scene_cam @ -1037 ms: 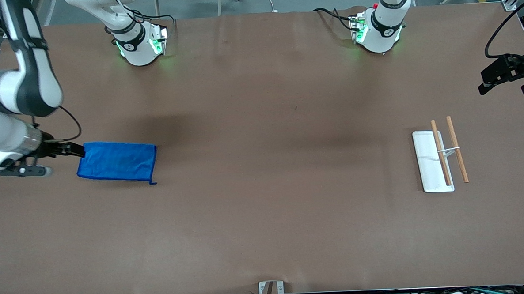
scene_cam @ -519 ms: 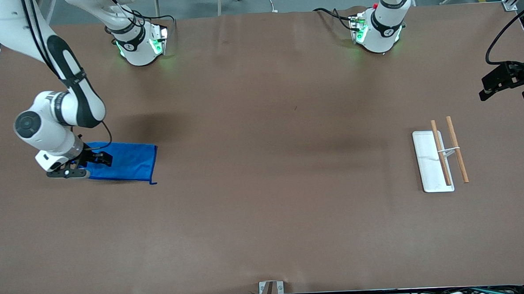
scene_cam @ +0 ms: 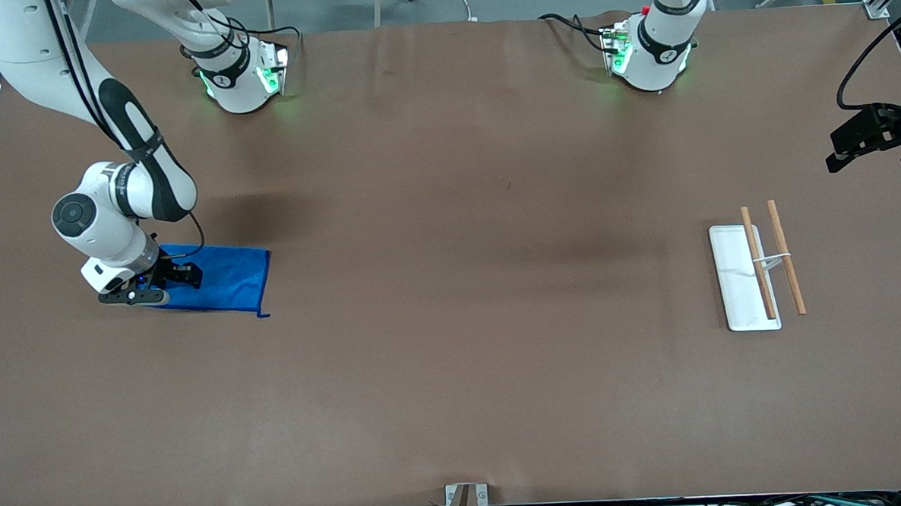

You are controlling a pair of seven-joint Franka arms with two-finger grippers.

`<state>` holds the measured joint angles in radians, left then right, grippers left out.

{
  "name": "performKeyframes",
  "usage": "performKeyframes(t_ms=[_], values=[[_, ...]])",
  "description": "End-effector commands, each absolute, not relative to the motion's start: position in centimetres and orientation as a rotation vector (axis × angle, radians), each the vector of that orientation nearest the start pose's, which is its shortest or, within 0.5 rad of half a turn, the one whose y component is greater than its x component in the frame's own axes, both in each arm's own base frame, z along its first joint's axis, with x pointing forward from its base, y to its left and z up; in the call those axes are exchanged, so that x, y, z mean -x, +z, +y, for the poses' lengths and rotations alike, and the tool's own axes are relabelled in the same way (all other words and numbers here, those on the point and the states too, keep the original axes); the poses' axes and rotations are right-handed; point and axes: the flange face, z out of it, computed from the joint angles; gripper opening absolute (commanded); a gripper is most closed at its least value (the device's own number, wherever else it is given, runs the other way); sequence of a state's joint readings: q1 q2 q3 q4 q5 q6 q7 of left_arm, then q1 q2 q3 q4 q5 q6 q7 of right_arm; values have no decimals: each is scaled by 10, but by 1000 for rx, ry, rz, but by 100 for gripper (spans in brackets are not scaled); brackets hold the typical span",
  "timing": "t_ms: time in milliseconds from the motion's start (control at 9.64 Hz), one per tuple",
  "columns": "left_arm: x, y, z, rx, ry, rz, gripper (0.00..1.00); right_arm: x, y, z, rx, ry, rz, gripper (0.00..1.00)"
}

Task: Right arm passes towel to left arm to hang
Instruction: 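Reach the right gripper down to the blue towel and pinch its edge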

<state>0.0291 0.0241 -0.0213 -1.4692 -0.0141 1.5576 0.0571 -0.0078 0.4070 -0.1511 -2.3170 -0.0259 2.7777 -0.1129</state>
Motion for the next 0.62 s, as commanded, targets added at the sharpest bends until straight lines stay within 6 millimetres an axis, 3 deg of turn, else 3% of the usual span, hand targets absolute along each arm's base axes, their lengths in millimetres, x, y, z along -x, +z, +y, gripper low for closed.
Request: performKeyframes(t_ms=[0, 104, 207, 415, 519], values=[[-562, 644, 4, 3133, -45, 69, 100, -516, 175, -84, 3217, -86, 9, 36], [-563, 643, 5, 3133, -41, 64, 100, -515, 174, -84, 3216, -74, 24, 14], [-564, 641, 5, 3133, -36, 67, 100, -515, 174, -85, 3215, -72, 38, 4], [-562, 645, 4, 3134, -48, 67, 100, -515, 174, -84, 3214, -40, 35, 0], [-562, 645, 4, 3133, -48, 69, 100, -520, 187, -79, 3208, 10, 25, 0]])
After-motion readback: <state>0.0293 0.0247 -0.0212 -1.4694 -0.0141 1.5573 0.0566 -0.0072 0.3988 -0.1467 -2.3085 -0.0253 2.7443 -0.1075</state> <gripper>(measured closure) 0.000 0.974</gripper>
